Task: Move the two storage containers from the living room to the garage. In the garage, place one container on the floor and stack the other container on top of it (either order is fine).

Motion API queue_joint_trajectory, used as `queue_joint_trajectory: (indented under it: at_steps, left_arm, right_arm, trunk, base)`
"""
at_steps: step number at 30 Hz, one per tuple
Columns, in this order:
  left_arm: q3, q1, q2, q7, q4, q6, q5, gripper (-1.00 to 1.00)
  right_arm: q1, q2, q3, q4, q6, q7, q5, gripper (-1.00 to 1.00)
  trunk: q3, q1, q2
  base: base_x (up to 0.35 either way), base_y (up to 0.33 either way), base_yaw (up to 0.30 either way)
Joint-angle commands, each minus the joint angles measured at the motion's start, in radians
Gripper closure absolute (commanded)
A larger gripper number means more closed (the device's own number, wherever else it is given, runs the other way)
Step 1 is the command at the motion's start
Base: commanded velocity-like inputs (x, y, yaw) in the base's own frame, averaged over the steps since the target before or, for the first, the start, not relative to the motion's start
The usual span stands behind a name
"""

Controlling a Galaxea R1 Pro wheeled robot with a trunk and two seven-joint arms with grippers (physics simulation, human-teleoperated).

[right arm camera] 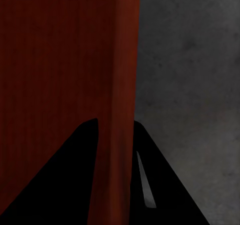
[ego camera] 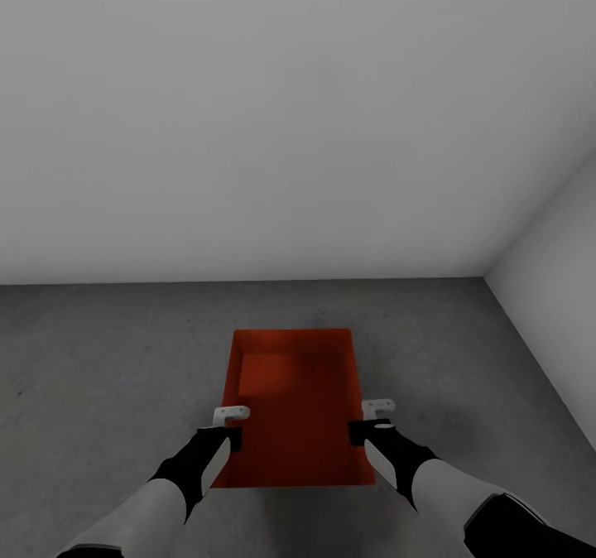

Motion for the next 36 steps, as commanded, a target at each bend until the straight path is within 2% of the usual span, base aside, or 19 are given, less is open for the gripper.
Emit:
queue_joint_trajectory:
  at_steps: [1,17,32,36]
  left_arm:
    - [0.003,0.0,0.03,0.008,0.001,0.008,0.006,1.0]
    - [0.003,0.0,0.03,0.008,0.001,0.007,0.006,1.0]
    - [0.002,0.0,0.03,0.008,0.003,0.008,0.006,1.0]
    - [0.002,0.0,0.03,0.008,0.002,0.008,0.005,1.0]
  right_arm:
    - [-0.001,-0.012,0.001,-0.004,-0.028,-0.007,0.014,1.0]
    - [-0.001,-0.012,0.001,-0.004,-0.028,-0.007,0.014,1.0]
    - [-0.001,-0.012,0.001,-0.004,-0.028,-0.007,0.014,1.0]
    - [-0.001,-0.012,0.001,-0.004,-0.028,-0.007,0.014,1.0]
  trunk:
    - [-0.001,0.0,0.0]
    - [-0.001,0.0,0.0]
    - [-0.048,0.058,-0.105]
    - [-0.048,0.058,-0.105]
  base:
    - [0.0,0.0,0.0]
    - [0.0,0.0,0.0]
    - [0.0,0.0,0.0]
    - [0.0,0.0,0.0]
